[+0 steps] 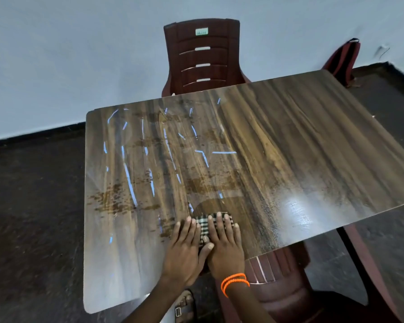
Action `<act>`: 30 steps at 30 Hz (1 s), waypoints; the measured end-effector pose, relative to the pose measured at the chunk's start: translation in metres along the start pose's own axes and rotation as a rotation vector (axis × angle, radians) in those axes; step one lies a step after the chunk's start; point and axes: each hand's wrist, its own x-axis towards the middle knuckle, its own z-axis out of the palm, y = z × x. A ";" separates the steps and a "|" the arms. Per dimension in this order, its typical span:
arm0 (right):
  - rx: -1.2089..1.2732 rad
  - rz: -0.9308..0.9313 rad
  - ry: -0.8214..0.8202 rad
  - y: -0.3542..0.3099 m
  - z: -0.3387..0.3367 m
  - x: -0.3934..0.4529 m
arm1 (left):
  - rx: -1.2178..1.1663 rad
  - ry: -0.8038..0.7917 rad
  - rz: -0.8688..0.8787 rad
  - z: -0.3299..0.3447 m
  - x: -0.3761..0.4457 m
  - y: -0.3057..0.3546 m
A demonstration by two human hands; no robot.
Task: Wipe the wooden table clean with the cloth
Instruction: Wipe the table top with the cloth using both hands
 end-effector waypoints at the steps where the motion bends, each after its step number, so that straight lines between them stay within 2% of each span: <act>1: -0.002 -0.010 -0.005 0.002 -0.001 -0.008 | 0.003 -0.014 -0.002 0.000 -0.007 0.004; 8: -0.009 0.005 -0.007 0.046 -0.014 -0.033 | -0.013 -0.150 -0.018 0.000 0.005 0.053; 15: -0.025 0.196 0.011 0.097 -0.019 0.033 | 0.007 -0.218 0.098 -0.024 0.103 0.080; 21: -0.022 0.247 0.062 0.089 -0.018 0.108 | 0.087 -0.197 0.120 -0.033 0.168 0.049; 26: -0.054 0.176 0.040 0.066 -0.014 0.122 | 0.079 -0.153 0.123 -0.033 0.161 0.013; 30: -0.029 0.106 0.010 0.034 -0.011 0.122 | 0.042 -0.104 0.041 -0.031 0.137 -0.013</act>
